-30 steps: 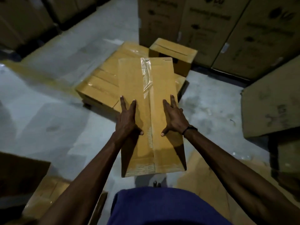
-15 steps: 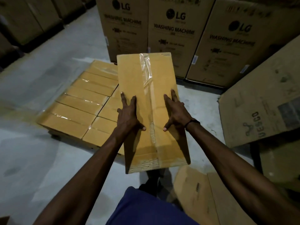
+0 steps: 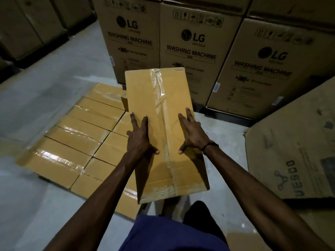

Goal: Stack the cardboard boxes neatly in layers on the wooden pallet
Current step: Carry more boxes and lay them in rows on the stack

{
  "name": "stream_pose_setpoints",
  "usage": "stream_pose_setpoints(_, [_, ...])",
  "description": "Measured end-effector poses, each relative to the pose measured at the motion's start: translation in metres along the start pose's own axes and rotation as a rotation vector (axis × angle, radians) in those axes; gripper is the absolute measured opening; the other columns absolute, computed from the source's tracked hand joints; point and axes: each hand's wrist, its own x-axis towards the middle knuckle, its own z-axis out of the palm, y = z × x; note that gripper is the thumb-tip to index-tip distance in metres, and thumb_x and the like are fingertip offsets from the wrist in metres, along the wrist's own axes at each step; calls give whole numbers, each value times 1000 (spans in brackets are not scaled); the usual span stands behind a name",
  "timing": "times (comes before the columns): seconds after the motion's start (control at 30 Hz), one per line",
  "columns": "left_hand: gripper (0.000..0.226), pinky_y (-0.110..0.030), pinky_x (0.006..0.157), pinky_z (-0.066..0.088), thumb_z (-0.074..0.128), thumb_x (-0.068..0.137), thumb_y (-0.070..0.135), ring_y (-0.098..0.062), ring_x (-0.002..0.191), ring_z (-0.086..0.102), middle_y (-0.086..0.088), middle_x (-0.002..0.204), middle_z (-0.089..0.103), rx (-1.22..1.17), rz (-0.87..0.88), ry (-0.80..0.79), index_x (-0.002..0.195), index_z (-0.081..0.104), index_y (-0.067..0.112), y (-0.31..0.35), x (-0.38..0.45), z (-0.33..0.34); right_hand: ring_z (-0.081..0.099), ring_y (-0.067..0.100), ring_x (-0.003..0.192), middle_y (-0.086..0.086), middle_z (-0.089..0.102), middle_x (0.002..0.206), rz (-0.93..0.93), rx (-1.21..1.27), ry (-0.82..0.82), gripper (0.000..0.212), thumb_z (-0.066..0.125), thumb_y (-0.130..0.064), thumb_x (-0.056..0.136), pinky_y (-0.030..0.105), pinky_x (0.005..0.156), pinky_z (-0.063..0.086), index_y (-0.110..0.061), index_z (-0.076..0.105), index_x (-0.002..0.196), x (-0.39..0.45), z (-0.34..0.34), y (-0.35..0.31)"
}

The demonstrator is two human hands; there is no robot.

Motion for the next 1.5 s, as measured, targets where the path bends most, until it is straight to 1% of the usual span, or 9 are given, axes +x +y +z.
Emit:
stream_pose_setpoints(0.13, [160,-64,115,34,102,39,50,-57,146,20,-15,162,-37,-15,-85,26,163,4,25,17,53,11,9,46,154,-6,-24,168,-82,-33,-50,169,105,-44,29,62,119,25,-27,5,165,69,-25,26])
stream_pose_setpoints(0.23, [160,-63,112,38,104,38,45,-60,143,22,-9,162,-39,-54,-182,52,163,6,28,30,86,17,3,43,155,-2,-24,169,-155,-49,-90,168,105,-41,30,57,122,20,-24,6,165,116,-43,40])
stream_pose_setpoints(0.33, [160,-62,111,40,105,37,43,-61,141,25,-6,162,-39,-98,-296,114,163,7,29,48,121,25,1,41,156,-5,-26,168,-227,-75,-172,168,105,-42,31,57,122,22,-25,6,165,168,-63,54])
stream_pose_setpoints(0.43, [161,-64,111,40,105,36,43,-63,142,23,-5,162,-39,-125,-375,142,163,7,29,58,141,31,6,44,155,-10,-26,167,-295,-106,-200,167,105,-42,30,59,120,29,-28,7,165,202,-79,61])
stream_pose_setpoints(0.57, [160,-63,113,38,105,36,44,-62,143,23,-6,163,-37,-174,-504,223,163,9,28,73,162,41,3,44,155,-9,-24,168,-428,-143,-295,164,105,-40,34,58,121,21,-27,8,165,251,-95,68])
stream_pose_setpoints(0.67, [160,-62,110,43,105,35,44,-61,141,28,-4,163,-37,-203,-610,261,163,10,28,71,170,45,3,44,155,-10,-24,168,-509,-159,-352,165,105,-41,32,59,121,23,-27,8,165,280,-91,61])
stream_pose_setpoints(1.0, [159,-63,113,39,104,37,43,-60,143,23,-4,163,-38,-256,-898,297,163,8,31,4,208,68,3,41,155,-6,-26,168,-689,-274,-544,161,105,-36,38,55,119,29,-27,6,165,379,-25,8])
stream_pose_setpoints(1.27, [161,-65,114,32,102,34,52,-56,147,20,-11,165,-32,-280,-933,290,162,8,28,-73,272,109,8,41,155,-9,-27,167,-712,-329,-612,172,105,-45,24,58,118,34,-30,5,164,481,58,2])
stream_pose_setpoints(1.5, [158,-66,112,32,101,36,55,-59,143,23,-9,166,-29,-346,-932,274,163,11,28,-142,335,172,5,43,155,-4,-27,167,-685,-355,-652,168,105,-44,31,60,119,31,-28,3,164,559,141,27])
